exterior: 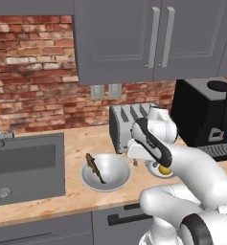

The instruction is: Remove the pear from the bowl and place it on the small plate. Then place the bowl with only the fish in the microwave, close the door, and press the start button to microwave the fish.

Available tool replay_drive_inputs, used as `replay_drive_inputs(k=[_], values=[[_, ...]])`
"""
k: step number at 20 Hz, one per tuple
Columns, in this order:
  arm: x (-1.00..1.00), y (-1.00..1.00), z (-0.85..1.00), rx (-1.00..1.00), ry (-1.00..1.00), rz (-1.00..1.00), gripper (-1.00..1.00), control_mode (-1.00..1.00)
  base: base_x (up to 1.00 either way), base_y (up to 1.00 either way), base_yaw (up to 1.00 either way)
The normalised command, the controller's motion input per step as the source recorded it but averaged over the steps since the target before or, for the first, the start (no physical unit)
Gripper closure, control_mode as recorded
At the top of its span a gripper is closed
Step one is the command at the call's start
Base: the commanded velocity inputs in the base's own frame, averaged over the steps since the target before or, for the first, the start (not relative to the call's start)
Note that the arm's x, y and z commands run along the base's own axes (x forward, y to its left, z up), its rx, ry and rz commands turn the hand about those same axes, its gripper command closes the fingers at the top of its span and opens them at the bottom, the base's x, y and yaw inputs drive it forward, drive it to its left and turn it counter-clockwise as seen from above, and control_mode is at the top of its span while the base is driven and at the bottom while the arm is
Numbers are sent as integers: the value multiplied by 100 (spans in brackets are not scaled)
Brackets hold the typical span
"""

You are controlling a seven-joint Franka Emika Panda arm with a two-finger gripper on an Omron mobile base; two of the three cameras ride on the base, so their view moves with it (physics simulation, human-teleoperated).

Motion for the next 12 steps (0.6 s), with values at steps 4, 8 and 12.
replay_drive_inputs(k=[4,8,12], values=[[1,26,-6,0,-4,0,-100,-100,0,0,0],[2,2,-40,0,0,0,-100,-100,0,0,0],[3,33,-15,0,0,-2,-100,-100,0,0,0]])
